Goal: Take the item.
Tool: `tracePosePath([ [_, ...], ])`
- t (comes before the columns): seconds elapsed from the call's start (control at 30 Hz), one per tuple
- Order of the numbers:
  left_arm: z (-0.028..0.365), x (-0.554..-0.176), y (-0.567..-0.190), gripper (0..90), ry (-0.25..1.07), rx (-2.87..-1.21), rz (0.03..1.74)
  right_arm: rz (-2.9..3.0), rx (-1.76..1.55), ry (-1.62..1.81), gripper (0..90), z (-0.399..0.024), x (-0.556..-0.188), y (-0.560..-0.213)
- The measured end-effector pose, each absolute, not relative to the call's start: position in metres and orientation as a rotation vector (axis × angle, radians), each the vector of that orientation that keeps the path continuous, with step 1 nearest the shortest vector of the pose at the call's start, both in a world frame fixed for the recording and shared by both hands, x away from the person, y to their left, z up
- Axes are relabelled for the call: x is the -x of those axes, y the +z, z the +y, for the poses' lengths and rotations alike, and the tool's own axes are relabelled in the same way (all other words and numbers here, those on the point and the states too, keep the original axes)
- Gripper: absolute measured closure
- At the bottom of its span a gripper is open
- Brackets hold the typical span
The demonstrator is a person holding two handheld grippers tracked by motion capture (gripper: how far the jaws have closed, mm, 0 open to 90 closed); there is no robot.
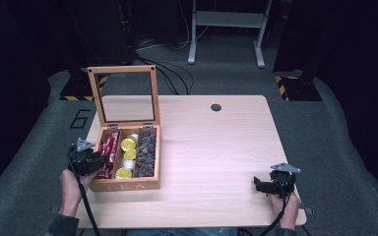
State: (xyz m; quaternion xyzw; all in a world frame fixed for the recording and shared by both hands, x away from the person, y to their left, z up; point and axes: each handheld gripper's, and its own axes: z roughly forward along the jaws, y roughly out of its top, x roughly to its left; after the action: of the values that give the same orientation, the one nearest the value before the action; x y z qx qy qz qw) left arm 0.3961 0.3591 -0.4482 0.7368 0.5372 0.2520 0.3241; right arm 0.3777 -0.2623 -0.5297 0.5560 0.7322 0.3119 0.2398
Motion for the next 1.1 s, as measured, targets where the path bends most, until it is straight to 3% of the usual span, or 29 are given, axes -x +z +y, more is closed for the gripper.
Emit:
tracePosePath([
  [0.57,0.357,-0.403,-0.454,80.2,0.635,-1.903,1.475,2.005,-1.52,0.857,2.3,-0.262,-0.378,-0.53],
  [1.1,0.357,-0.396,-0.443,82.0,0.683,-1.841,1.441,2.003,-1.522,0.857,2.3,-0.262,-0.378,-0.53],
])
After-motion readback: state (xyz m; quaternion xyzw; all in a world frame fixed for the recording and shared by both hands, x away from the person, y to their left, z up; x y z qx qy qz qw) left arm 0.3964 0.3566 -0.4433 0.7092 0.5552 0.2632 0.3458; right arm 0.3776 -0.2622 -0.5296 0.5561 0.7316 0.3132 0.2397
